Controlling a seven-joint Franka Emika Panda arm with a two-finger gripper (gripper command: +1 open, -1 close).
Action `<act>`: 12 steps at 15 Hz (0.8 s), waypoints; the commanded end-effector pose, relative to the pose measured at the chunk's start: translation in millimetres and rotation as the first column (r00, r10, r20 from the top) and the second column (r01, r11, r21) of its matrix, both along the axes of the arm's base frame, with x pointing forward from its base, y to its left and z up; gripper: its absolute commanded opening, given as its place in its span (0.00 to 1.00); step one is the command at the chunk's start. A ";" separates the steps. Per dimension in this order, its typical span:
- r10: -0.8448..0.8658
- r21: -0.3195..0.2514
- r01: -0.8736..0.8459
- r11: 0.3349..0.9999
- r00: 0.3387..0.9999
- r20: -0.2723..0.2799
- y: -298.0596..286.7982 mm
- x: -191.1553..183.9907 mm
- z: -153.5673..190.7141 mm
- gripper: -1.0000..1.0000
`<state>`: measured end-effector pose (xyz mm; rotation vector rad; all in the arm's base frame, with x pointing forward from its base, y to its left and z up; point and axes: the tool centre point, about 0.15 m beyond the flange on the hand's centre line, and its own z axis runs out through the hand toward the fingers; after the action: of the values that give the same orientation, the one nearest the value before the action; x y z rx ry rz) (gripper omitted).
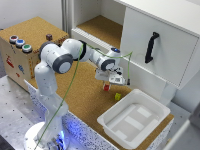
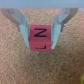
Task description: Put the grasped pink object inside the box
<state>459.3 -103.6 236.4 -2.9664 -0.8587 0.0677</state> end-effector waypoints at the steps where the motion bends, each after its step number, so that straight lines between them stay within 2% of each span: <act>1: -0.225 0.053 0.221 0.974 0.970 0.094 -37.6 -12.0 73.3 0.00; 4: -0.428 0.076 0.421 0.904 0.888 0.168 -81.4 -42.6 126.1 0.00; 6: -0.518 0.084 0.511 0.855 0.839 0.169 -111.7 -58.8 138.3 0.00; 10: -0.612 0.043 0.614 0.788 0.775 0.158 -185.8 -77.6 128.2 0.00; 12: -0.672 0.000 0.678 0.735 0.729 0.132 -230.6 -92.9 113.5 0.00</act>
<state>393.8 -250.6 364.5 -3.1407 0.0670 -0.1870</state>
